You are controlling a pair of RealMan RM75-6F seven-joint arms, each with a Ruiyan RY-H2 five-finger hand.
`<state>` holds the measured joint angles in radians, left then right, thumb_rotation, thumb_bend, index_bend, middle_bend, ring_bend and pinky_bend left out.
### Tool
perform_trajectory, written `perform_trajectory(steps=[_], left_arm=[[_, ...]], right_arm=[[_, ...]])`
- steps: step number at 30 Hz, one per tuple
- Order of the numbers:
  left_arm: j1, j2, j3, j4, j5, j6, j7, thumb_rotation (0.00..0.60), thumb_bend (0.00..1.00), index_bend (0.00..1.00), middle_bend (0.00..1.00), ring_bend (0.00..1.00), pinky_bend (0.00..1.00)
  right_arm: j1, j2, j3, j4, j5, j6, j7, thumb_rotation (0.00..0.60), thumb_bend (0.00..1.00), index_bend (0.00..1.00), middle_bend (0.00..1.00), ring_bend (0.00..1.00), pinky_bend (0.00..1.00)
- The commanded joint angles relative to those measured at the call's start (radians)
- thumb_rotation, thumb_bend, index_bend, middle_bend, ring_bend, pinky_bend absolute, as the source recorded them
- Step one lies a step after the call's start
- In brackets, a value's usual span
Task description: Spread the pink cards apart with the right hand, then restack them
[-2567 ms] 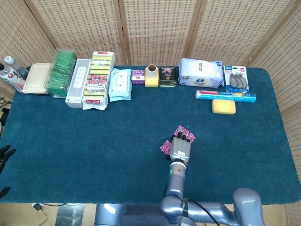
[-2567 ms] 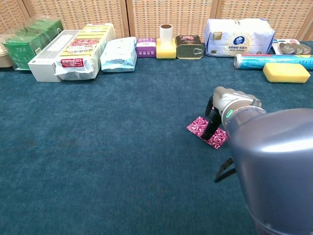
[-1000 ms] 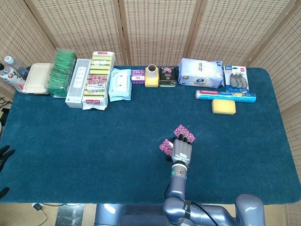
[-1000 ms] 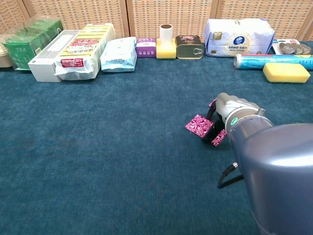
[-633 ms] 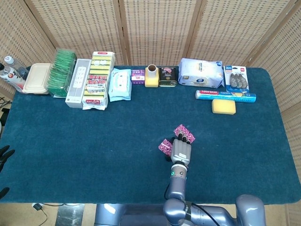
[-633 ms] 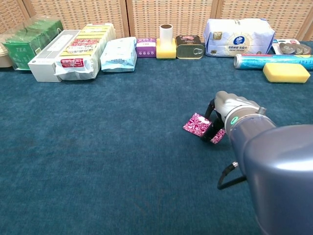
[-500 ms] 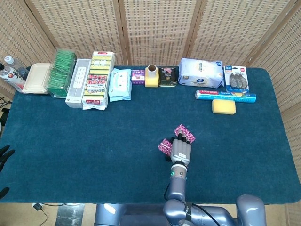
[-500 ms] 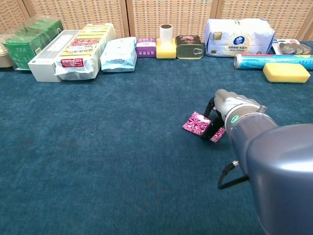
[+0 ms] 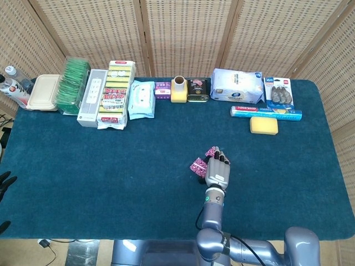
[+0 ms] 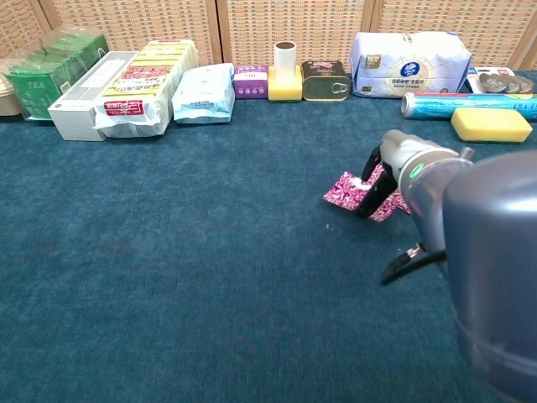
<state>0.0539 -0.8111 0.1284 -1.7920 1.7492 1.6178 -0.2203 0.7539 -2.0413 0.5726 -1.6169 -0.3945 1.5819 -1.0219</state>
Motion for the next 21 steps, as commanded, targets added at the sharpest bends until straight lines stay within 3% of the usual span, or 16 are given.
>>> perform_trajectory(steps=[1, 10, 21], left_arm=[[-0.001, 0.000, -0.001, -0.001, -0.002, -0.002, 0.000, 0.600, 0.13, 0.00, 0.00, 0.00, 0.08], [-0.005, 0.001, -0.003, -0.009, -0.013, -0.013, 0.008, 0.600, 0.13, 0.00, 0.00, 0.00, 0.08], [-0.012, 0.003, -0.007, -0.019, -0.032, -0.033, 0.013, 0.600, 0.13, 0.00, 0.00, 0.00, 0.08]], right_arm=[[0.016, 0.028, 0.045, 0.003, 0.030, -0.010, -0.017, 0.600, 0.36, 0.33, 0.00, 0.00, 0.12], [0.051, 0.056, 0.103, 0.060, 0.102, -0.044, -0.034, 0.600, 0.36, 0.33, 0.00, 0.00, 0.12], [0.075, 0.059, 0.102, 0.147, 0.145, -0.096, -0.013, 0.600, 0.36, 0.33, 0.00, 0.00, 0.12]])
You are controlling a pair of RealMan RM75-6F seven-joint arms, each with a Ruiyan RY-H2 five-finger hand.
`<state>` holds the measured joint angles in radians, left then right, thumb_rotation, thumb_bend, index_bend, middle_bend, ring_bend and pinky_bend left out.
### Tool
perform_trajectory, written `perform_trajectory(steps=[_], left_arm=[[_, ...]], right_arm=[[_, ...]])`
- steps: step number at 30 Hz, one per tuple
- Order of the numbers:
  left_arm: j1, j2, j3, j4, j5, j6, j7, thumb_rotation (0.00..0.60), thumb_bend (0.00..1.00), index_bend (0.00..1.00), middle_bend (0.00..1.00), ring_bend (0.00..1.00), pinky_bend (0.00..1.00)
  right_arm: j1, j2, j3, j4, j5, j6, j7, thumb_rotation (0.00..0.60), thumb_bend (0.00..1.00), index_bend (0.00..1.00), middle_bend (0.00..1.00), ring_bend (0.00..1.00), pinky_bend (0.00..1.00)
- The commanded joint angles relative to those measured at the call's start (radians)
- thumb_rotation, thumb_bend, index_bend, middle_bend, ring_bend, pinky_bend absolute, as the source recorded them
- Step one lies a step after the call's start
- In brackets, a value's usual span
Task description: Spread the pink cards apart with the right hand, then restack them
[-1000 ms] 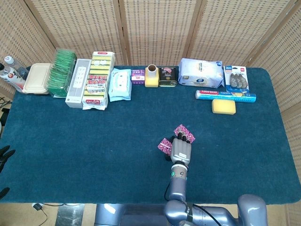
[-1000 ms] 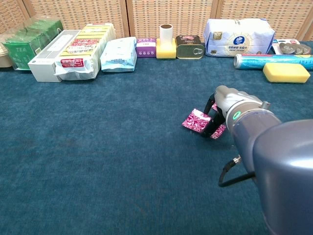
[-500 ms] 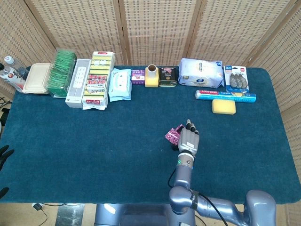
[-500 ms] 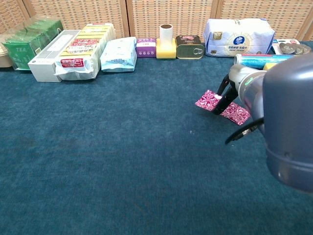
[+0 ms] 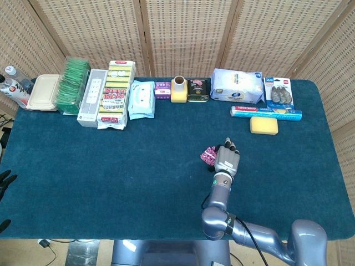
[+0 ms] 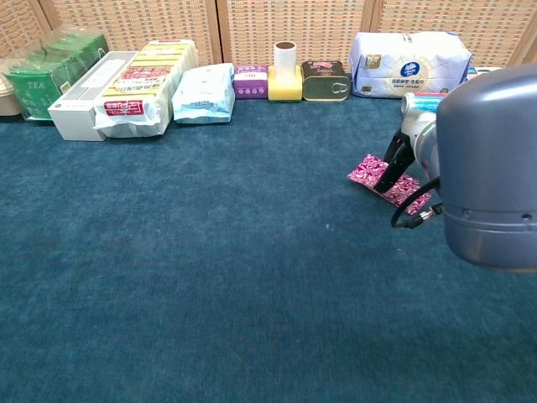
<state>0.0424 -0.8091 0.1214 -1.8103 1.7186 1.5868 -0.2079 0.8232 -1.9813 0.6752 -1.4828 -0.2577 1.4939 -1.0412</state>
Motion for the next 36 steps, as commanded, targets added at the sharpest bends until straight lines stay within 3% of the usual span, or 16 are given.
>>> perform_trajectory(steps=[1, 17, 36], left_arm=[[-0.001, 0.001, 0.000, -0.001, -0.002, -0.002, 0.000, 0.600, 0.13, 0.00, 0.00, 0.00, 0.08], [0.000, 0.007, -0.001, 0.006, -0.003, 0.002, -0.027, 0.600, 0.13, 0.00, 0.00, 0.00, 0.08], [0.001, 0.007, 0.000, 0.006, -0.002, 0.003, -0.030, 0.600, 0.13, 0.00, 0.00, 0.00, 0.08]], right_arm=[[0.007, -0.002, 0.000, 0.017, 0.011, -0.010, 0.007, 0.600, 0.36, 0.33, 0.00, 0.00, 0.12], [0.037, 0.008, 0.025, 0.087, 0.076, -0.046, 0.043, 0.600, 0.36, 0.33, 0.00, 0.00, 0.12], [0.041, 0.035, -0.009, 0.075, 0.093, -0.038, 0.065, 0.600, 0.36, 0.31, 0.00, 0.00, 0.14]])
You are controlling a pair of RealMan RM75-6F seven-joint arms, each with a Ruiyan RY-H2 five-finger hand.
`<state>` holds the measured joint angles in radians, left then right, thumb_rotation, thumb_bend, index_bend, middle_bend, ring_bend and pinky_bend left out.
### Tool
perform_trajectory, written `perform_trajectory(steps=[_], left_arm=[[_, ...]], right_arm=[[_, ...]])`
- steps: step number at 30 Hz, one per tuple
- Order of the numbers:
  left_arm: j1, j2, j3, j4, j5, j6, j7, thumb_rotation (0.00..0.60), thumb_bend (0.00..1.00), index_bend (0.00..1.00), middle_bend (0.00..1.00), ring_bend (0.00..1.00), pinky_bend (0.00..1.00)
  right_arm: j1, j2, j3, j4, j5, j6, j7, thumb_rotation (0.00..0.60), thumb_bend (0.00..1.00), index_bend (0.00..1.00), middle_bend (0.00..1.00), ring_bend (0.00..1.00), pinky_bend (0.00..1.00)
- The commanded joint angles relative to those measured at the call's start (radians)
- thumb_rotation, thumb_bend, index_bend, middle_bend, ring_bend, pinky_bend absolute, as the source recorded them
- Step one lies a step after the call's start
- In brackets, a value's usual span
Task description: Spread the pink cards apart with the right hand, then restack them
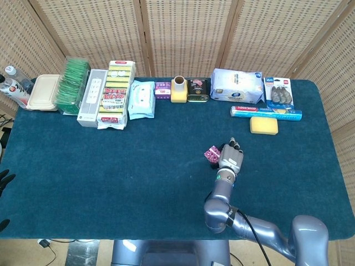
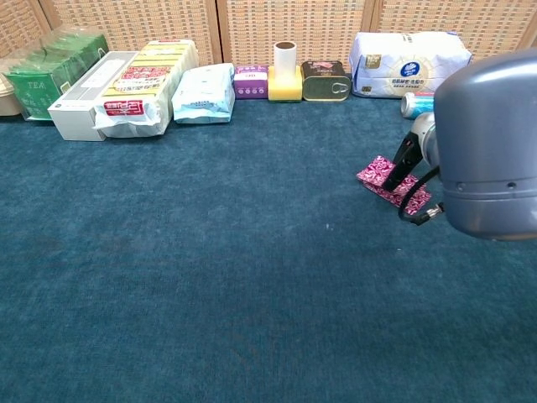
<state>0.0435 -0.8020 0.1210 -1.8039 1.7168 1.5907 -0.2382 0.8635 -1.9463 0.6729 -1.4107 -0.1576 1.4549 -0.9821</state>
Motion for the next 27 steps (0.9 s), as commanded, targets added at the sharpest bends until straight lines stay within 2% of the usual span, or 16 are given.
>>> perform_trajectory(steps=[1, 27], left_arm=[[0.000, 0.000, 0.000, 0.000, 0.000, -0.002, 0.002, 0.600, 0.13, 0.00, 0.00, 0.00, 0.08], [0.004, 0.001, 0.000, 0.004, 0.000, 0.006, -0.008, 0.600, 0.13, 0.00, 0.00, 0.00, 0.08]], right_arm=[[0.001, -0.001, -0.012, 0.005, -0.012, 0.003, 0.009, 0.600, 0.36, 0.31, 0.00, 0.00, 0.14], [0.013, -0.004, -0.026, 0.004, 0.004, -0.001, 0.024, 0.600, 0.36, 0.29, 0.00, 0.00, 0.14]])
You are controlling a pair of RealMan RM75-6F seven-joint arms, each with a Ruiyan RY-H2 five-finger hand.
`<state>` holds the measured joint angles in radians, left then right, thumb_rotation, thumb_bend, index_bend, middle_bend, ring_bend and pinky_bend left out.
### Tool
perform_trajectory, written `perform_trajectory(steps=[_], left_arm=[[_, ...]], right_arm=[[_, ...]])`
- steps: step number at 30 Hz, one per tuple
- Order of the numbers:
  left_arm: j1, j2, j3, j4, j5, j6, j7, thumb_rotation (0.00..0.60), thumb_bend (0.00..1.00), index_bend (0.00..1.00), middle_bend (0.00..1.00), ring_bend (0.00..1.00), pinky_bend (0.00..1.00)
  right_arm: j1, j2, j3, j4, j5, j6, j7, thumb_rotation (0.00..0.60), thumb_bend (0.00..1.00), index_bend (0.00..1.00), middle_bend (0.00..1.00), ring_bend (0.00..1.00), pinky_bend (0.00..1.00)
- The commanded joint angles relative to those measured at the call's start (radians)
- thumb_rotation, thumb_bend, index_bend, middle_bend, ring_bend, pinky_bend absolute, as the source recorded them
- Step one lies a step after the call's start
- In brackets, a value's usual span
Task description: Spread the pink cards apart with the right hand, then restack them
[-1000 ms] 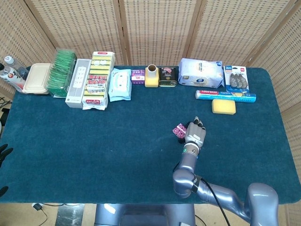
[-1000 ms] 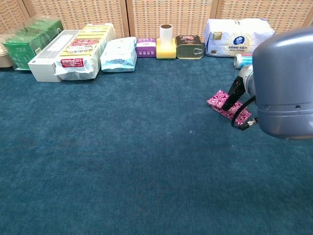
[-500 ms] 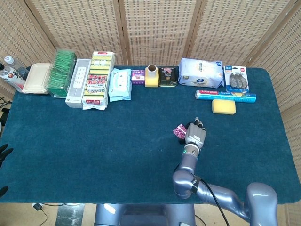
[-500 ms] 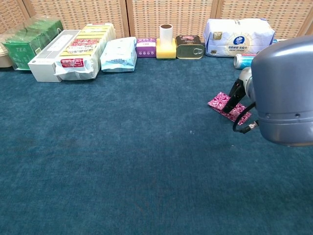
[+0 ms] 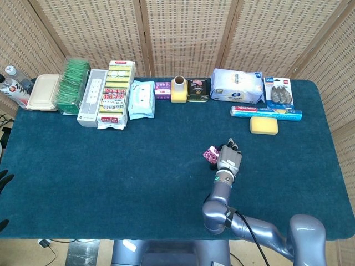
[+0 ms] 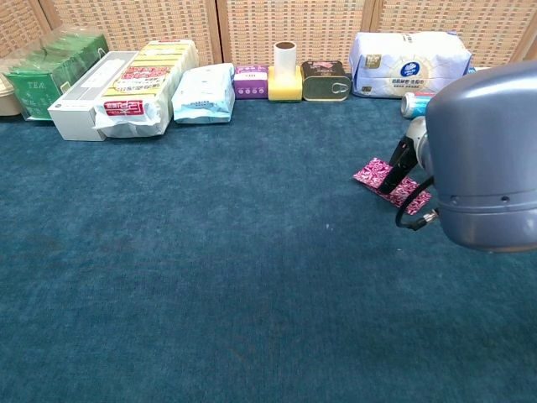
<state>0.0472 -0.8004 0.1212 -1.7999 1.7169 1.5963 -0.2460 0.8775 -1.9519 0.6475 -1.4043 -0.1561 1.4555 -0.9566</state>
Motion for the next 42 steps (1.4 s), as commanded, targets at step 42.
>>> perform_trajectory(steps=[42], left_arm=[[0.020, -0.014, 0.006, 0.013, 0.037, 0.042, 0.017, 0.600, 0.13, 0.00, 0.00, 0.00, 0.08]], right_arm=[[-0.259, 0.495, -0.288, -0.512, -0.489, -0.341, 0.266, 0.600, 0.12, 0.14, 0.00, 0.00, 0.15]])
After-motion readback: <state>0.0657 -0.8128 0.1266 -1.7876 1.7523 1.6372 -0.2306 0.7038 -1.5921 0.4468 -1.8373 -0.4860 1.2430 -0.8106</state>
